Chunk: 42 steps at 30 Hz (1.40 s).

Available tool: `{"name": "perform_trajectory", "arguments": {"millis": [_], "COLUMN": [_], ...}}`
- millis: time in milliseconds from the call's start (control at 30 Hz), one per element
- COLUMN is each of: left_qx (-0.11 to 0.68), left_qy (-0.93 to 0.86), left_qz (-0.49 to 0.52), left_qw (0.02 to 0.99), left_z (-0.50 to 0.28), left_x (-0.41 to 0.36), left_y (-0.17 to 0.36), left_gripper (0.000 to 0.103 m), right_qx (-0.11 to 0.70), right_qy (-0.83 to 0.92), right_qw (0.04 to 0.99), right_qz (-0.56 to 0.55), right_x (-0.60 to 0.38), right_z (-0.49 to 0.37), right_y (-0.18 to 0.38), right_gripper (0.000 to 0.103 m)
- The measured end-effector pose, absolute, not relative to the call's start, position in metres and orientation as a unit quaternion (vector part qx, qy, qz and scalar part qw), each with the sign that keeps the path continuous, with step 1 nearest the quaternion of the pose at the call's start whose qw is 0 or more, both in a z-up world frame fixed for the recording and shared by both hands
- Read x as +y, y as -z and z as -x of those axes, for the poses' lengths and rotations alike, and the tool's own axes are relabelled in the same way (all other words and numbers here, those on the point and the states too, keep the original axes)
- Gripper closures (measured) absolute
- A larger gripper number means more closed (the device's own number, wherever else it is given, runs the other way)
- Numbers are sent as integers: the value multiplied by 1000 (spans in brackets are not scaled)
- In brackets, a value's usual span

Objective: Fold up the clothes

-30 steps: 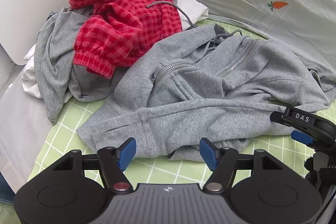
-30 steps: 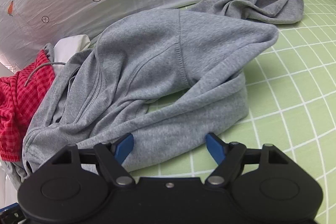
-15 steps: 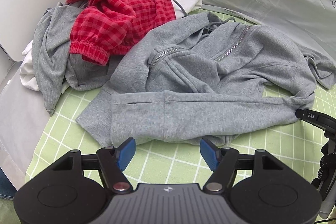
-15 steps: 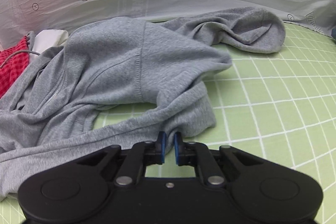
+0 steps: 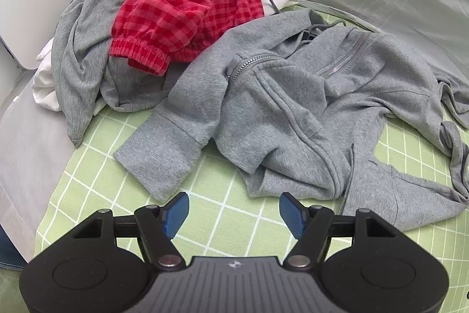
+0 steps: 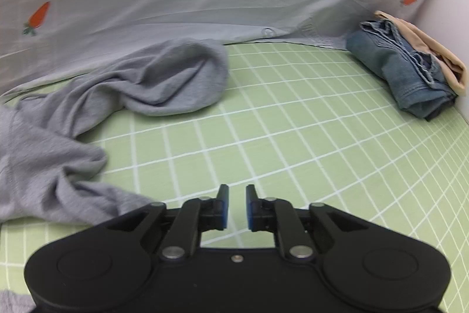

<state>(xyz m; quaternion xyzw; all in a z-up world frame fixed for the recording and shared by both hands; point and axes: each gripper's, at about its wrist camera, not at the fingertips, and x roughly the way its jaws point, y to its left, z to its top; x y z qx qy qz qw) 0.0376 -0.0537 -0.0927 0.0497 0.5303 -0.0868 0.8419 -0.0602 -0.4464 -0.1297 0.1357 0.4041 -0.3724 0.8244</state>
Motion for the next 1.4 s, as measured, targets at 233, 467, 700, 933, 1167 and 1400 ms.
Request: {"name": "perform_trajectory", "arguments": {"millis": [233, 467, 700, 933, 1167, 1400], "left_qx": [537, 537, 544, 547, 551, 552], "left_qy": [67, 52, 61, 68, 54, 37], "left_qz": [-43, -34, -36, -44, -37, -37], "left_qw": [840, 841, 836, 834, 832, 832], "left_z": [-44, -43, -39, -31, -25, -28], "left_x": [-39, -25, -34, -41, -32, -15], "left_y": [96, 95, 100, 103, 103, 101], "left_gripper": [34, 33, 33, 33, 33, 27], "right_qx": [440, 443, 446, 462, 430, 430], "right_qy": [185, 145, 216, 393, 306, 129], "right_qw": [868, 880, 859, 792, 841, 864], "right_qz": [-136, -90, -129, -70, -117, -228], "right_x": [-319, -282, -348, -419, -376, -286], "right_z": [8, 10, 69, 114, 72, -14], "right_y": [147, 151, 156, 153, 131, 139], "right_gripper": [48, 38, 27, 29, 35, 29]}}
